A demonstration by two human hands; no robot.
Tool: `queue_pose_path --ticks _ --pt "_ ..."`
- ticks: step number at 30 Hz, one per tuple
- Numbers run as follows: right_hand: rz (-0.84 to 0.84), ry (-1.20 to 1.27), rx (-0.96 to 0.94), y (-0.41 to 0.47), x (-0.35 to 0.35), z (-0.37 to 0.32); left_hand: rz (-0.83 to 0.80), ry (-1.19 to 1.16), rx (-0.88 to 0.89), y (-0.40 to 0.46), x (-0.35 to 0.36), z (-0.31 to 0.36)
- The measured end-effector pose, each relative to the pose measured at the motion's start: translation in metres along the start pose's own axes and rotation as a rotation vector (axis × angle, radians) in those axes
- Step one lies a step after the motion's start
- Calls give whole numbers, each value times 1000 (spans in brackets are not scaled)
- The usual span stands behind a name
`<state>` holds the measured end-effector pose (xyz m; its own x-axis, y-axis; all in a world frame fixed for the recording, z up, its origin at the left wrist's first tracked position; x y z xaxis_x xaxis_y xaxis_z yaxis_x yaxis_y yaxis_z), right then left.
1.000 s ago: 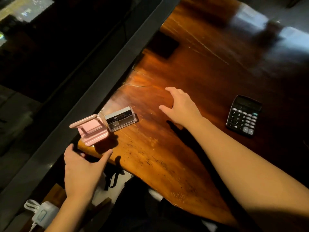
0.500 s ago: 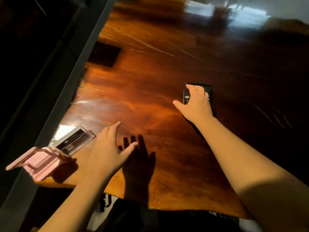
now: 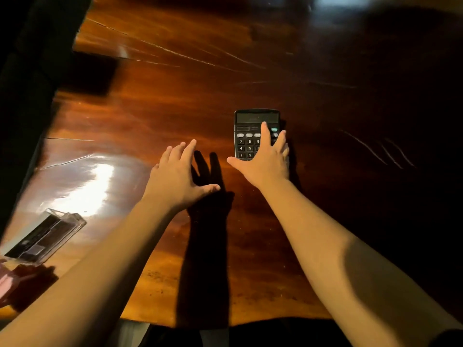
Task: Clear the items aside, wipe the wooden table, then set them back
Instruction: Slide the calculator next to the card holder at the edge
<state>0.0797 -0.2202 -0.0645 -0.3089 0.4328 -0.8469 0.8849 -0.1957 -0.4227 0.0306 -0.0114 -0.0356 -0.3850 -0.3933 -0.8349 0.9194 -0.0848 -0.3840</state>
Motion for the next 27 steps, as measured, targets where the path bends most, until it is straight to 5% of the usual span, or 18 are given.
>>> queue_pose_path --ticks 12,27 --pt "74 -7 5 -3 3 -9 25 -20 -111 -18 8 -35" --pt "-47 16 -444 -95 99 -166 47 -142 -333 -148 7 -122"
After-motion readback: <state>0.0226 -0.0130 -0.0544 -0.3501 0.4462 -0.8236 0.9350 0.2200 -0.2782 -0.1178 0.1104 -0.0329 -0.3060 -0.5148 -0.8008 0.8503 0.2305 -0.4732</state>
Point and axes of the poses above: each hand's wrist, its own y-axis towards the middle knuckle, its own x-axis out of the palm, z = x × y, the point moved 2 cm from there along y, towards the middle knuckle, and after that the axes turned 3 degrees about -z, right-handed, at the moved point
